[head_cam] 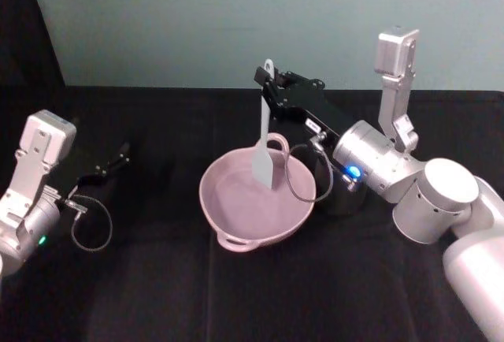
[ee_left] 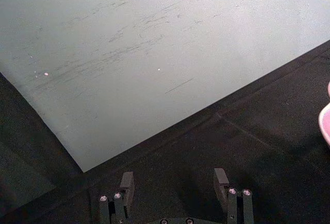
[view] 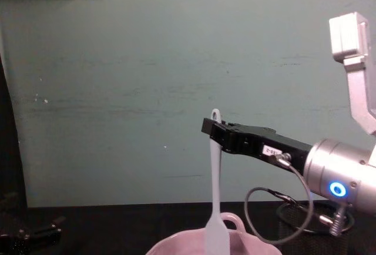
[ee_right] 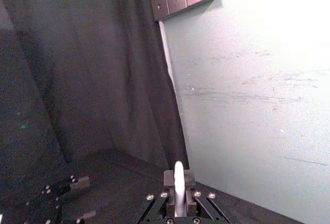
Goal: Use the one hand to pick up the spoon and stir the clear water in the bowl.
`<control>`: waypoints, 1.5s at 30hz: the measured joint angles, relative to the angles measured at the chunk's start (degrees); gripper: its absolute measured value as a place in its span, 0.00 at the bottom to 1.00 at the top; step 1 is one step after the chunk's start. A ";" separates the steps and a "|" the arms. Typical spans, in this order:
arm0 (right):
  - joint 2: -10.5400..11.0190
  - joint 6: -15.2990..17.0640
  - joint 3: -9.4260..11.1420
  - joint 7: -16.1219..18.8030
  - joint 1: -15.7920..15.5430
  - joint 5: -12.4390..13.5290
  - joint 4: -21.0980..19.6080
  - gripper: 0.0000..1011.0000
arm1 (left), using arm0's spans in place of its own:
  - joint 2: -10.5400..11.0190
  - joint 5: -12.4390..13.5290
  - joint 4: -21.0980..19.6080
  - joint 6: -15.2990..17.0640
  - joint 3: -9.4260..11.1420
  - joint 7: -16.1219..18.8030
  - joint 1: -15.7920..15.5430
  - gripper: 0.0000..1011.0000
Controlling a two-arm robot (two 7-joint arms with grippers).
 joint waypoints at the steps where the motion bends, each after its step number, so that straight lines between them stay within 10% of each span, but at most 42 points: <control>1: 0.24 0.12 0.04 -0.04 -0.32 -0.02 -0.49 0.12 | 0.00 0.00 0.00 0.00 0.00 0.00 0.00 1.00; 20: 1.83 1.84 -2.56 -0.17 -4.83 -1.08 -7.64 0.12 | 0.00 0.00 0.00 0.00 0.00 0.00 0.00 1.00; 45: -2.65 -0.25 -2.02 0.51 3.53 -1.39 4.68 0.12 | 0.00 0.00 0.00 0.00 0.00 0.00 0.00 1.00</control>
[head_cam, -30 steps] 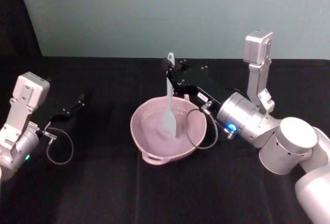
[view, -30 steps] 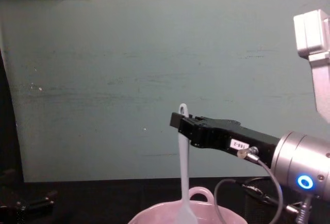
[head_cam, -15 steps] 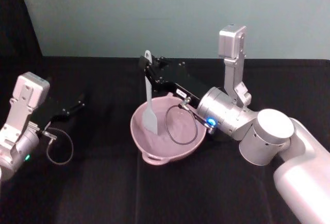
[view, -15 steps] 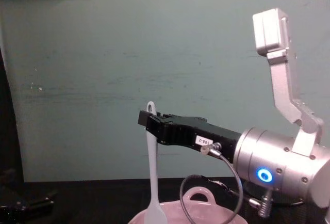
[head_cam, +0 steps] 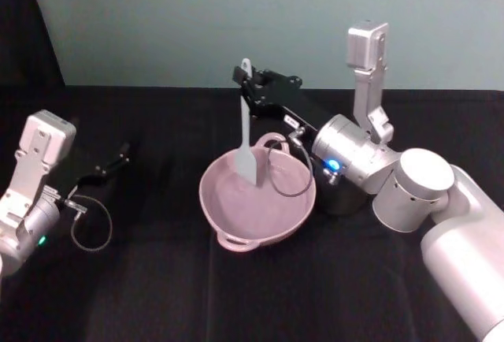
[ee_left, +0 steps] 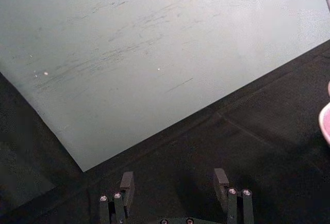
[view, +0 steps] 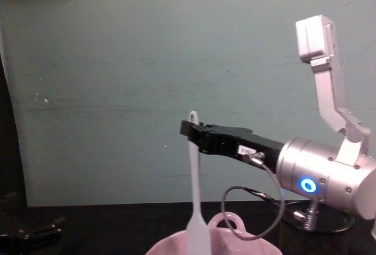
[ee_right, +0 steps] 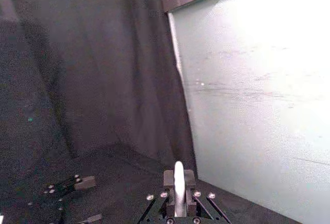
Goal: Use the one hand to pick up the spoon and stir the clear water in the bowl.
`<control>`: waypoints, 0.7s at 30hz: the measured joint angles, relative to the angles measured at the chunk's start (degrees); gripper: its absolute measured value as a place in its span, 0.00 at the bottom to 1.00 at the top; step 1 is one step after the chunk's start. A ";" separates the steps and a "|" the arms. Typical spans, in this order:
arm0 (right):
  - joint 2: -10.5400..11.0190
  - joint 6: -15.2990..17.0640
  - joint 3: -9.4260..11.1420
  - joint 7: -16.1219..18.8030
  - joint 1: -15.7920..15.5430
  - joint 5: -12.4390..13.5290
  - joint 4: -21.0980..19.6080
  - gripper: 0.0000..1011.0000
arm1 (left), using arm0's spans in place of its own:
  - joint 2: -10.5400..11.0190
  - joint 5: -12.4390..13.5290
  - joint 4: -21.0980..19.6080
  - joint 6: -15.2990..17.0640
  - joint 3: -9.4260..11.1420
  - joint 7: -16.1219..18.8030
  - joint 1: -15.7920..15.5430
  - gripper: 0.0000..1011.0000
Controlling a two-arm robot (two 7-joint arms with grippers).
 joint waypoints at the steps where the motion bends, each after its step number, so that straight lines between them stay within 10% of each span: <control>1: 0.17 0.00 0.19 -0.06 -0.11 0.01 -0.15 0.12 | 0.00 0.00 0.00 0.00 0.00 0.00 0.00 1.00; 21: 5.35 1.76 1.86 -1.74 -7.97 -0.03 -11.71 0.12 | 0.00 0.00 0.01 0.00 0.00 0.00 0.00 1.00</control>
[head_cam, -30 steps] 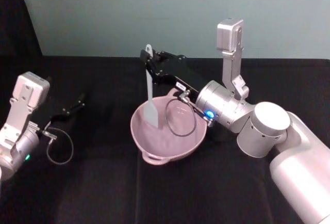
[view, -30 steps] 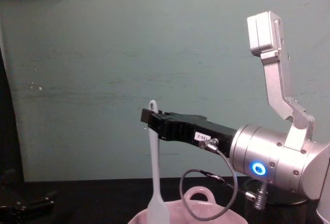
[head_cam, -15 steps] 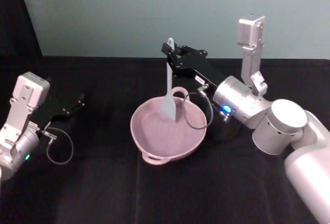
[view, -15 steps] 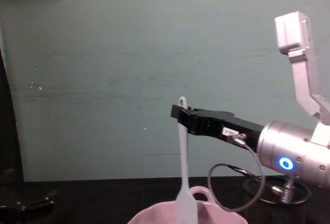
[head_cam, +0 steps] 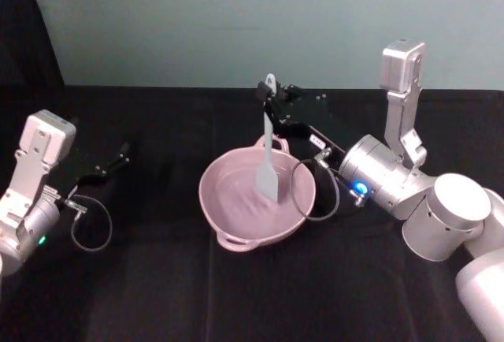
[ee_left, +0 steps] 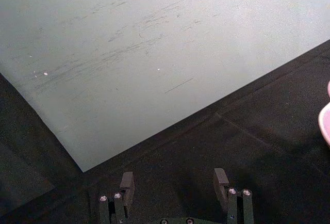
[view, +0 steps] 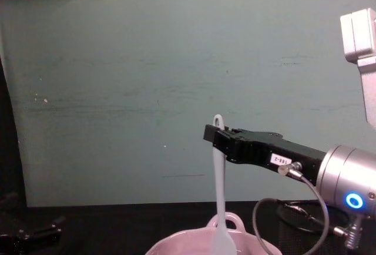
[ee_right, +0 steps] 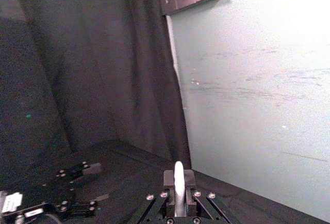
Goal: Use the one hand to pick up the spoon and stir the clear water in the bowl.
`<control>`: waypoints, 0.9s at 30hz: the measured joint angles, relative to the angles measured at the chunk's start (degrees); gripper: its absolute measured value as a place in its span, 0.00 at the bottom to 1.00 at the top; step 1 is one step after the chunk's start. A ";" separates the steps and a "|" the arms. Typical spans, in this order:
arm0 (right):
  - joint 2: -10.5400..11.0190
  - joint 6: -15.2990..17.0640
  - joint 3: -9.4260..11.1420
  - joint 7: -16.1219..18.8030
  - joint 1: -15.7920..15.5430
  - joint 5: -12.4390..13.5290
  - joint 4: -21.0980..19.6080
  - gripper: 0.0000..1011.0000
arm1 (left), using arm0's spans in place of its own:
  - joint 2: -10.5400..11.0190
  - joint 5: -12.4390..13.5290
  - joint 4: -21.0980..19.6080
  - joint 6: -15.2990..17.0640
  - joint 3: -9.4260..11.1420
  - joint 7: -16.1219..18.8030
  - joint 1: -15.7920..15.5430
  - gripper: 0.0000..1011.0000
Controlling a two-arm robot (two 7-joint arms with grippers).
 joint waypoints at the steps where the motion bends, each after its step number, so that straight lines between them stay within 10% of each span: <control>1: 0.03 0.05 -0.24 0.01 -0.40 -0.03 -0.65 0.12 | 0.00 0.00 0.00 0.00 0.00 0.00 0.00 1.00; 14: -1.93 -0.18 -2.97 1.01 0.01 -0.54 -0.13 0.12 | 0.00 0.00 0.00 0.00 0.00 0.00 0.00 1.00; 27: -5.84 -2.18 -2.76 2.07 6.04 0.22 9.26 0.12 | 0.00 0.00 0.00 0.00 0.00 0.00 0.00 1.00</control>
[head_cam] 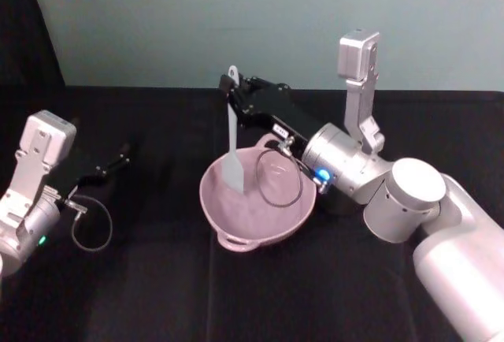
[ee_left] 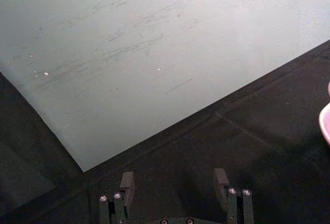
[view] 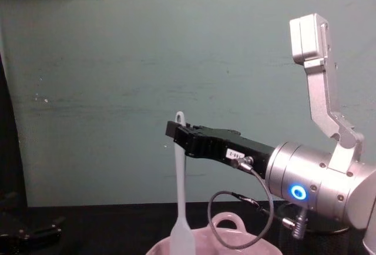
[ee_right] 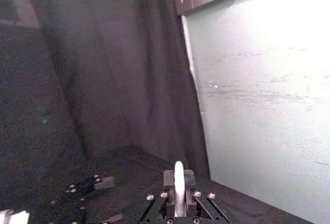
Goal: Use the one hand to pick up the spoon and stir the clear water in the bowl.
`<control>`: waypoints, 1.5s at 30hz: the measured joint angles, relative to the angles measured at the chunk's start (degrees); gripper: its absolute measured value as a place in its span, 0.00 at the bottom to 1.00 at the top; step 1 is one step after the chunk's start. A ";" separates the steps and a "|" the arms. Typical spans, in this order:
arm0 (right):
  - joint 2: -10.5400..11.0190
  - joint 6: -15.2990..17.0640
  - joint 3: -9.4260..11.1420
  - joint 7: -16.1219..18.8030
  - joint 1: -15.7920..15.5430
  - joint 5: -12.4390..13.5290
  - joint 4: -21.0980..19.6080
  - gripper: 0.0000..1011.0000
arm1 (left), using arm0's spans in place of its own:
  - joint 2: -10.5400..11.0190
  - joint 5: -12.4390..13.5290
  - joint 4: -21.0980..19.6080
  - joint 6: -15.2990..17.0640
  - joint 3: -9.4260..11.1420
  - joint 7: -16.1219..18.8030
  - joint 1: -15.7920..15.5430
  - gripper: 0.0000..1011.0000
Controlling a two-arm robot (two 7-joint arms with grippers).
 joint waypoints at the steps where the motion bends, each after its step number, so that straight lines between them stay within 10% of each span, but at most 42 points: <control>1: -0.09 -0.06 0.14 0.00 0.30 0.06 0.45 0.12 | 0.00 0.00 0.00 0.00 0.00 0.00 0.00 1.00; 13: 1.07 -0.14 2.30 -0.65 0.72 0.33 1.38 0.12 | 0.00 0.00 0.00 0.00 0.00 0.00 0.00 1.00; 26: 4.83 1.00 3.73 -2.00 -4.56 0.29 -6.62 0.12 | 0.00 0.00 0.00 0.00 0.00 0.00 0.00 1.00; 45: 4.37 1.97 0.02 -0.88 -7.19 -0.47 -10.56 0.12 | 0.00 0.00 0.00 0.00 0.00 0.00 0.00 1.00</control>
